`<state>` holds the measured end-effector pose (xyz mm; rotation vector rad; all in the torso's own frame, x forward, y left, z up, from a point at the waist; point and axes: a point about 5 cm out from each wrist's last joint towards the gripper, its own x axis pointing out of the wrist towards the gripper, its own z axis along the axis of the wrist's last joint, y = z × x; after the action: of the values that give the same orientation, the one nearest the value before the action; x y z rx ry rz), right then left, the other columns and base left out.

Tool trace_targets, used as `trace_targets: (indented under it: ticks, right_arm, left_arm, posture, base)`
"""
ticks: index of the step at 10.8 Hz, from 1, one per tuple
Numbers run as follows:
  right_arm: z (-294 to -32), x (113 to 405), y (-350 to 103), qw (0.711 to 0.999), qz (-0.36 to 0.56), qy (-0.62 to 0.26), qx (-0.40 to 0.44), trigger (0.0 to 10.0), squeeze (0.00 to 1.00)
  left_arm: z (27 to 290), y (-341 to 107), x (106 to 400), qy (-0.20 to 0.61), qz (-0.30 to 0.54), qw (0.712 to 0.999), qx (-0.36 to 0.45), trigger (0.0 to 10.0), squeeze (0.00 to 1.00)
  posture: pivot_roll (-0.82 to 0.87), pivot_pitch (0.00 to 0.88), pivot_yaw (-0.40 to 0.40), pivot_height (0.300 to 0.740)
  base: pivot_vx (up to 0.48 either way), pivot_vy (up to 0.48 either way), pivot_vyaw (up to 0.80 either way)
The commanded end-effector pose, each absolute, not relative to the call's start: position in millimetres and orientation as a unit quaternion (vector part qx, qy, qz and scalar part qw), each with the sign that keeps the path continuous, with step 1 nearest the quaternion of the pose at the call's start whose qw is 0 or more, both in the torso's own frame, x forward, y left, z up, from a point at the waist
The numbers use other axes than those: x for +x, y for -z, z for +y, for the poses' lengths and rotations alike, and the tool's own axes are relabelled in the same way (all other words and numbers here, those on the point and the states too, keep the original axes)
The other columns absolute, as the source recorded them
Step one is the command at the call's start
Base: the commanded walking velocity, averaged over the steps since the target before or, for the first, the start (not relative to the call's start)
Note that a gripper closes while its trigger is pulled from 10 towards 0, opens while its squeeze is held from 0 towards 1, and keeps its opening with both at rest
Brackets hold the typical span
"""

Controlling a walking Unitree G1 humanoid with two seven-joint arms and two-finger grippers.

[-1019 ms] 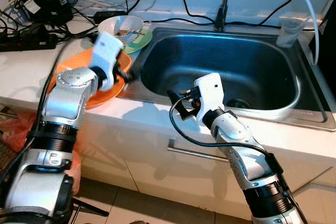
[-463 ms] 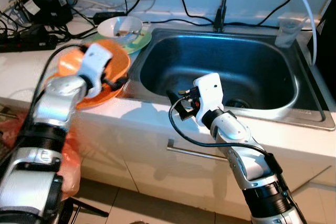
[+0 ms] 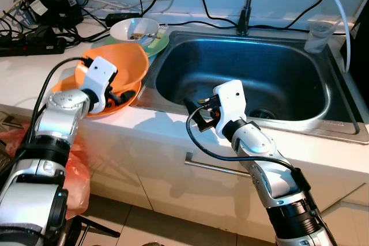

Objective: Kitchen organization

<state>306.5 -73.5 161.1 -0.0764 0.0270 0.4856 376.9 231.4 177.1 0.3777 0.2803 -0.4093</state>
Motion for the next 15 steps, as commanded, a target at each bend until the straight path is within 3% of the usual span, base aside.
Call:
trace_targets:
  ticks: [1, 15]
  right_arm:
    - [-72.1, 307.7, -169.2, 0.970, -0.004, -0.240, -0.038, 10.0, 0.41]
    - [-66.2, 303.4, -173.8, 0.963, -0.020, -0.269, -0.023, 10.0, 0.42]
  left_arm:
    - [234.8, -179.4, 377.7, 0.202, 0.139, 0.951, 0.187, 0.0, 0.00]
    - [234.0, -182.6, 382.3, 0.194, 0.102, 0.955, 0.201, 0.0, 0.00]
  posture:
    - [0.03, 0.000, 0.099, 0.740]
    - [0.02, 0.000, 0.095, 0.740]
  base:
    - [0.000, 0.000, 0.00]
    - [0.000, 0.000, 0.00]
